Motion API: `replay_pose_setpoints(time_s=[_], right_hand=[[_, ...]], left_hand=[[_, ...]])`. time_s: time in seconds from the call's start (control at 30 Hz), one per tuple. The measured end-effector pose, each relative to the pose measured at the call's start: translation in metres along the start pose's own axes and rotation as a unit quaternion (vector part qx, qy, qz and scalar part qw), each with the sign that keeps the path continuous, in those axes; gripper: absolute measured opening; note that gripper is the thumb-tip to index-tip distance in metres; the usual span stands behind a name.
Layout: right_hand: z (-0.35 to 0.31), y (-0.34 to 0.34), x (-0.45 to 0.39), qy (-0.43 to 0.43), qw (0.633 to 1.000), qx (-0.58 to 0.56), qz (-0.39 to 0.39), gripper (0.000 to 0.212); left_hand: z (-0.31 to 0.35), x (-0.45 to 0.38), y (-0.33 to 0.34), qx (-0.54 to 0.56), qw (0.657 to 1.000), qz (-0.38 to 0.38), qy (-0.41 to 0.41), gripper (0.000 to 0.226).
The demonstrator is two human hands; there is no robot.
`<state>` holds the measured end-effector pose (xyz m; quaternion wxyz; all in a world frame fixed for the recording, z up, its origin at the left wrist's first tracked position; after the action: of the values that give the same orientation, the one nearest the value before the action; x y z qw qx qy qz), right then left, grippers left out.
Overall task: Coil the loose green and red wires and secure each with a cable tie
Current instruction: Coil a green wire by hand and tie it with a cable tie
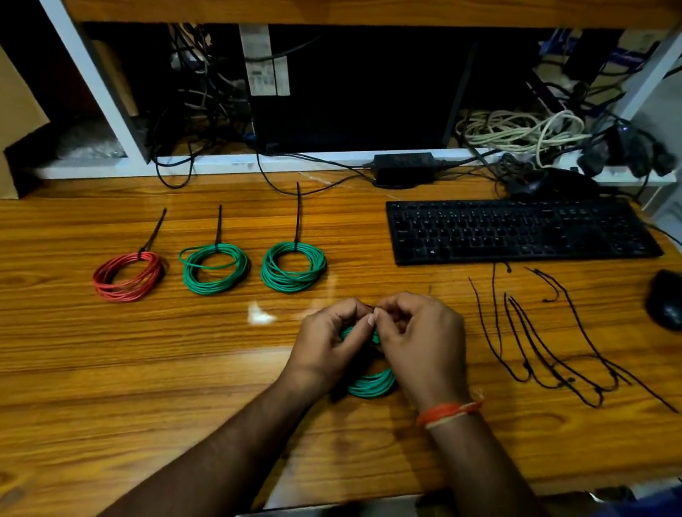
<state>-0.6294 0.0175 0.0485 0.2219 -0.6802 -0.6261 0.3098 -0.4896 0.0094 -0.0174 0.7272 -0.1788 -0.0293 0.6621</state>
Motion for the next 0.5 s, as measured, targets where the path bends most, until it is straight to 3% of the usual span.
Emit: replay_pose_setpoints(time_s=[0.1, 0.27, 0.4, 0.5], right_hand=[[0.004, -0.003, -0.005, 0.034, 0.998, -0.059, -0.005, 0.009], [0.025, 0.005, -0.023, 0.135, 0.975, -0.155, -0.089, 0.043], [0.027, 0.012, -0.028, 0.176, 0.936, -0.266, -0.147, 0.013], [0.022, 0.01, -0.026, 0.185, 0.924, -0.29, -0.166, 0.011]], left_hand=[[0.0, 0.001, -0.001, -0.01, 1.0, -0.006, 0.01, 0.015], [0.003, 0.002, -0.001, -0.01, 1.0, -0.02, 0.012, 0.015], [0.003, 0.004, -0.001, -0.003, 1.0, -0.022, 0.011, 0.016], [0.004, 0.005, 0.0, -0.003, 1.0, -0.024, 0.014, 0.015]])
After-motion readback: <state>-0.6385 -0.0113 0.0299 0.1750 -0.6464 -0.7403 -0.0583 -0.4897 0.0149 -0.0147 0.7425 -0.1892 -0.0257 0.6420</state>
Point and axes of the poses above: each hand's wrist, its own x-axis away from the middle knuckle, its own y-axis out of the palm, z = x × y, the point moved 5 cm from there along -x, towards the middle knuckle, and after that the axes turned 3 degrees about -z, right-handed, at the moved point
